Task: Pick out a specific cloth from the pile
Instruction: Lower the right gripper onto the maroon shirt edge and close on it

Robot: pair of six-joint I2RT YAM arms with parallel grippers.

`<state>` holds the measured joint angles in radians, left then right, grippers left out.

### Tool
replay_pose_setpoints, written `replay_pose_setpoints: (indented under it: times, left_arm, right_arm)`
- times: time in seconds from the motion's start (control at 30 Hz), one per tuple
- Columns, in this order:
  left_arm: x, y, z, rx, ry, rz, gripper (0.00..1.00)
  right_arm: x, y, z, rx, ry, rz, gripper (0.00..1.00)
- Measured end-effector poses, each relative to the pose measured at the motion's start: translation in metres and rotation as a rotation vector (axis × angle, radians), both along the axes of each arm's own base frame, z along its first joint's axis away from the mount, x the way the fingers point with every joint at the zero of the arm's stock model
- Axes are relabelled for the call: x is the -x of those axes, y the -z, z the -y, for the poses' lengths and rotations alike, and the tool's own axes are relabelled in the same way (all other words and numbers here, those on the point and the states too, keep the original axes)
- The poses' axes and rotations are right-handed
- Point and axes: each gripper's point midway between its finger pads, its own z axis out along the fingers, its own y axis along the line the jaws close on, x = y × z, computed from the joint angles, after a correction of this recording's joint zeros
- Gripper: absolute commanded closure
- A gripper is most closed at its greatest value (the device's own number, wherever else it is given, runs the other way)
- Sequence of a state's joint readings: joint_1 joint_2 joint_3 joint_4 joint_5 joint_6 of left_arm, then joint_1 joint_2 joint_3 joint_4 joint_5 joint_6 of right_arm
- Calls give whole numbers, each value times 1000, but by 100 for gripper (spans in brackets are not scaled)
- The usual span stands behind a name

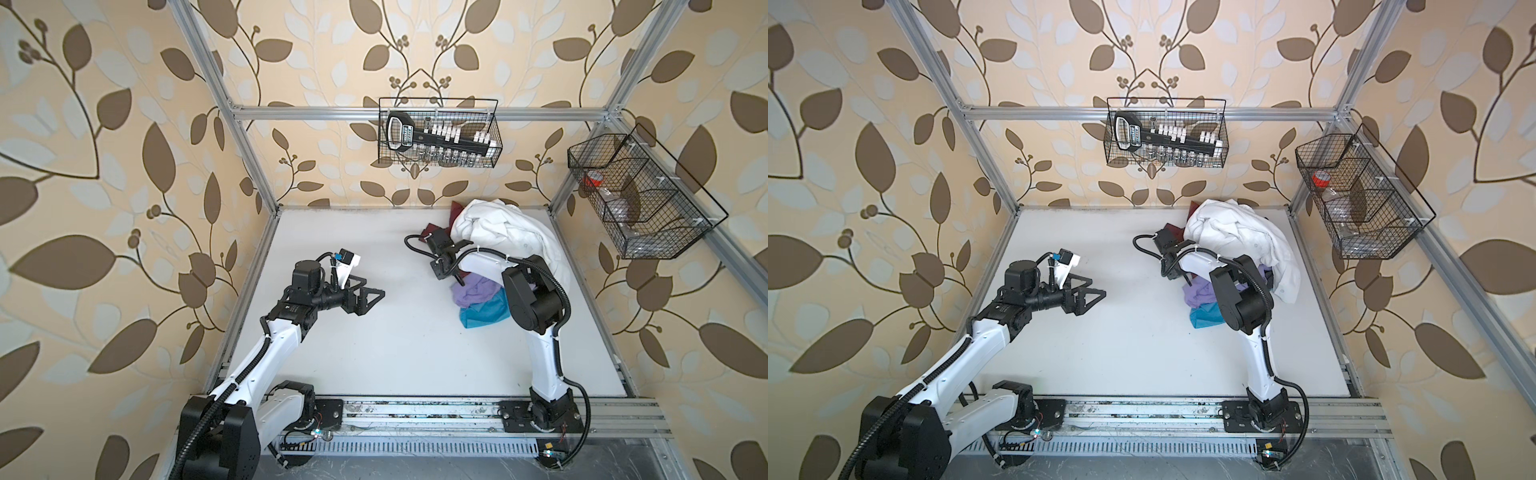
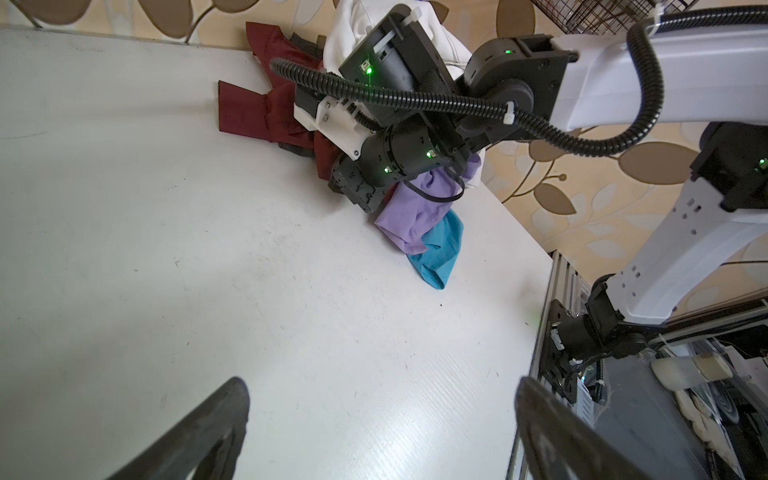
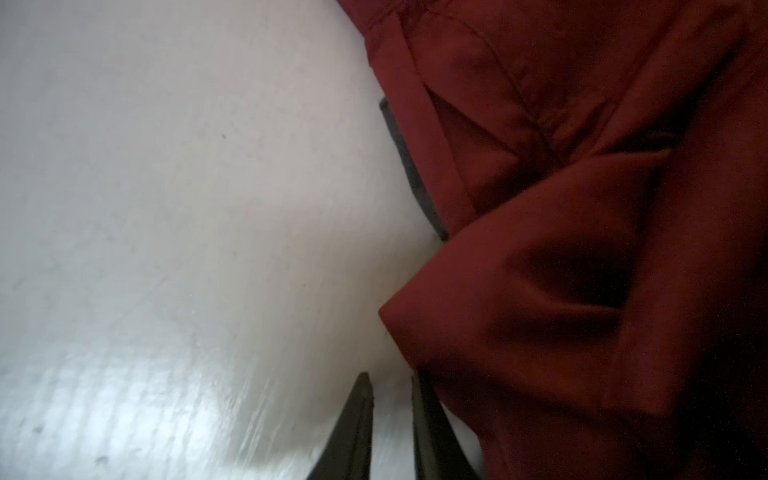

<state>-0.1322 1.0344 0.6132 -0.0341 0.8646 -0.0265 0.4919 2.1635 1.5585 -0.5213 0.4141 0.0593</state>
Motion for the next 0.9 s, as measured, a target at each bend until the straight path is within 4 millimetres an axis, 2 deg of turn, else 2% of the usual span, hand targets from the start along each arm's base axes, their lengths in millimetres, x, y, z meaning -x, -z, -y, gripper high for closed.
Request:
replay_pose_setpoints:
  times: [0.13, 0.5, 0.6, 0.8, 0.9]
  left_arm:
    - [0, 0, 0, 0, 0, 0, 1]
    - [0, 0, 0, -1, 0, 1, 1]
    - [0, 0, 0, -1, 0, 1, 1]
    - [0, 0, 0, -2, -1, 1, 1]
    - [0, 0, 1, -4, 1, 1, 1]
  right_arm:
    - [-3, 1, 3, 1, 6, -1, 100]
    - [-10, -7, 13, 14, 31, 25, 100]
    - [-14, -21, 13, 7, 32, 60, 100]
    - [-21, -74, 15, -27, 44, 183, 100]
    - [-24, -90, 16, -33, 51, 224, 100]
